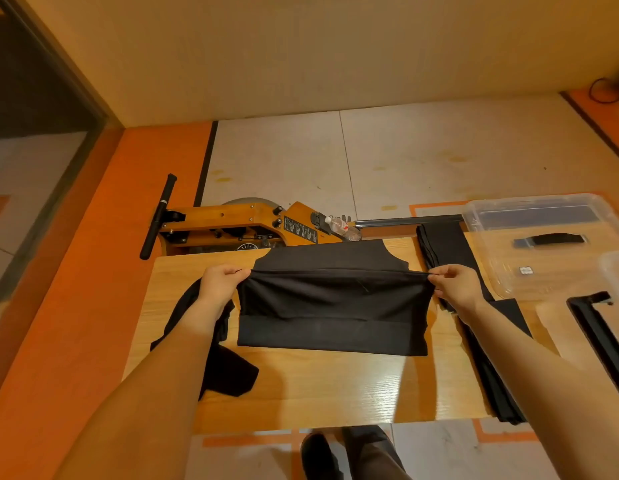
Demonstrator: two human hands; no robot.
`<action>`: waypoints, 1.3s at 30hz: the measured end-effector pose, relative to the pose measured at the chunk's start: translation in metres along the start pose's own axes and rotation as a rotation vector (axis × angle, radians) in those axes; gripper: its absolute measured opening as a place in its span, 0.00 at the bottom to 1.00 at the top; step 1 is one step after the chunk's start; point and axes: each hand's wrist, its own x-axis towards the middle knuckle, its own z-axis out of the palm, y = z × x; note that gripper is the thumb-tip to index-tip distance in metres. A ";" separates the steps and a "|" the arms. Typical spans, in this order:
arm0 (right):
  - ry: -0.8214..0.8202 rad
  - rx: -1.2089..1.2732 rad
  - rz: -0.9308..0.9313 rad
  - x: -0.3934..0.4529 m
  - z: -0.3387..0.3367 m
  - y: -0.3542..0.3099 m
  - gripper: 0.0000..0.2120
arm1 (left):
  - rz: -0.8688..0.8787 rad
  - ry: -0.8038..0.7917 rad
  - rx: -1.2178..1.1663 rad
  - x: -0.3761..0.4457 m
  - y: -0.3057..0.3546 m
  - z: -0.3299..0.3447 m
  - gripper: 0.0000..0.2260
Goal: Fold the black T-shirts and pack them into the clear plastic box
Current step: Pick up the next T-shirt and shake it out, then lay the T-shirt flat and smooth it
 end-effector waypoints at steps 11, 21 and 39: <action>0.000 -0.084 0.000 0.069 0.030 -0.017 0.04 | -0.021 0.039 0.071 0.066 0.019 0.022 0.11; 0.085 -0.185 -0.014 0.093 0.053 -0.027 0.11 | -0.051 0.102 0.065 0.097 0.023 0.035 0.09; 0.166 -0.749 -0.299 -0.056 0.113 0.086 0.22 | -0.212 0.187 0.301 -0.010 -0.089 0.062 0.18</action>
